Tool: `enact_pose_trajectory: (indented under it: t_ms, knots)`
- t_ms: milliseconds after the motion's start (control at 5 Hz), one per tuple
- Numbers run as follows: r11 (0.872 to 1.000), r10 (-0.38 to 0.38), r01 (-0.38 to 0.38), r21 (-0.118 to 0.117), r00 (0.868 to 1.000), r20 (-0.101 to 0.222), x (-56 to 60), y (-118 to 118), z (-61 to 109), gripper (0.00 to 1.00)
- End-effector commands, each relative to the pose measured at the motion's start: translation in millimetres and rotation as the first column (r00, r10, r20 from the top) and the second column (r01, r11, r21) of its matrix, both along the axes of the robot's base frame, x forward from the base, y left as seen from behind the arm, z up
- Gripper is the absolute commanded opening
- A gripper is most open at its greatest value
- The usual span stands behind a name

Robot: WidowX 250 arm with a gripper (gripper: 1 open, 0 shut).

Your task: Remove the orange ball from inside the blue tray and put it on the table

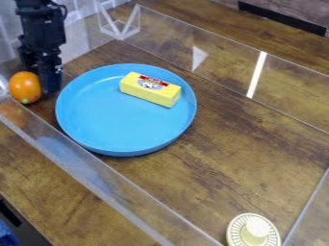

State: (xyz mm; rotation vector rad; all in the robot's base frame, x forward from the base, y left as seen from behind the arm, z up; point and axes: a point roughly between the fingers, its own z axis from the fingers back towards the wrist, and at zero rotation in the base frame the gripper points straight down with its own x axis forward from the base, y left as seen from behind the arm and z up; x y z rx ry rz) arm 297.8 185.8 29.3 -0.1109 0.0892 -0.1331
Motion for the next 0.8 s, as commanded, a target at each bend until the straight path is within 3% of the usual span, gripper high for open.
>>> enact_pose_trajectory:
  t_ms: [0, 400, 600]
  knots:
    - [0.999, 0.022, -0.023, 0.028, 0.999, 0.042, 2.3, 13, 15.4, 0.0]
    - [0.999, 0.022, -0.024, 0.046, 0.999, 0.048, 1.9, 15, 32.0, 0.0]
    - [0.999, 0.023, -0.025, 0.046, 0.999, 0.049, 1.9, 15, 34.2, 1.0]
